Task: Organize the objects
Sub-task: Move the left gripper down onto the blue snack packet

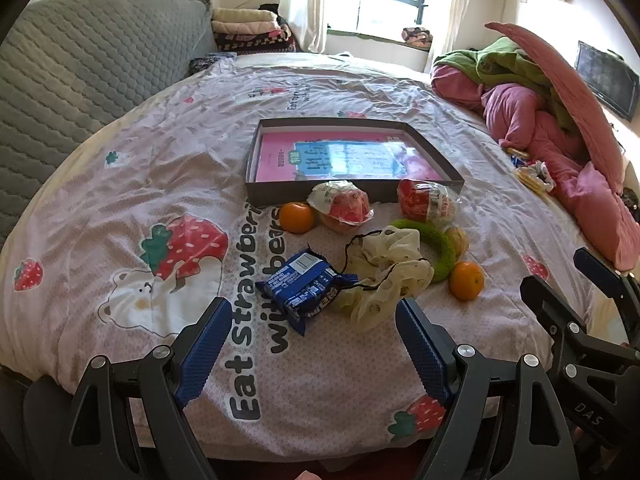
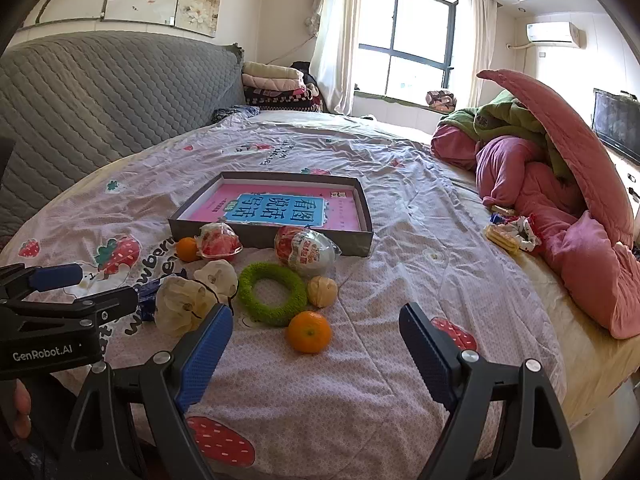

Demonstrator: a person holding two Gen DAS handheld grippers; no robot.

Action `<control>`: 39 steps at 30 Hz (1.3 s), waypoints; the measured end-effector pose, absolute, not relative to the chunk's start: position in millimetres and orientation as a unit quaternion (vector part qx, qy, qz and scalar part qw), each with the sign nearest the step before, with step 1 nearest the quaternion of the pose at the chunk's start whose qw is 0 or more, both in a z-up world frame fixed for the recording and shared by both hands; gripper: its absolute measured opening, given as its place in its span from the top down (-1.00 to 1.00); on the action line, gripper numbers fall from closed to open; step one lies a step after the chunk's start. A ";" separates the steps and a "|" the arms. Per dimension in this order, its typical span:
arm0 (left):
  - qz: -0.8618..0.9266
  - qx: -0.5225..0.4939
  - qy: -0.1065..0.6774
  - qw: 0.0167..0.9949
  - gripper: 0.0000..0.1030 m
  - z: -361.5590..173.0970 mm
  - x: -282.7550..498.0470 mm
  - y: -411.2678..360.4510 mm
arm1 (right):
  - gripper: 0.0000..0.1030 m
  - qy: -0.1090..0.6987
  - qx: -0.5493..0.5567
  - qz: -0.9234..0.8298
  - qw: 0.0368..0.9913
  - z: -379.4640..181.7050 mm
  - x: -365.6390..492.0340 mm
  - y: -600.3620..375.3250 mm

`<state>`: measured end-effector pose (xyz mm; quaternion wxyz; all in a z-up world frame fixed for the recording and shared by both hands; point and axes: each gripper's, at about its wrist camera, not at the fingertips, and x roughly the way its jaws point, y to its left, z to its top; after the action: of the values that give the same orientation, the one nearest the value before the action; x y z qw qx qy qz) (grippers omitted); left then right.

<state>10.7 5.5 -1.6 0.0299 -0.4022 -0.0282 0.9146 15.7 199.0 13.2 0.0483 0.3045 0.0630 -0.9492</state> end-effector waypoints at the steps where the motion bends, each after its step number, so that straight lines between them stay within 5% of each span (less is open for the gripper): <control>1: 0.915 -0.402 -0.028 0.030 -0.64 -1.7 10.7 5.6 | -0.65 0.064 0.304 -0.949 0.048 13.2 15.8 198.9; 39: 0.893 -0.447 -0.020 0.042 -0.64 -62.5 -20.1 -13.9 | -0.65 0.059 0.352 -0.932 0.054 -31.0 -8.1 208.6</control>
<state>-20.1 -13.9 -62.5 0.0423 -0.4468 -0.0199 0.8934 -8.1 208.6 -31.0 0.0536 0.3523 0.0594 -0.9324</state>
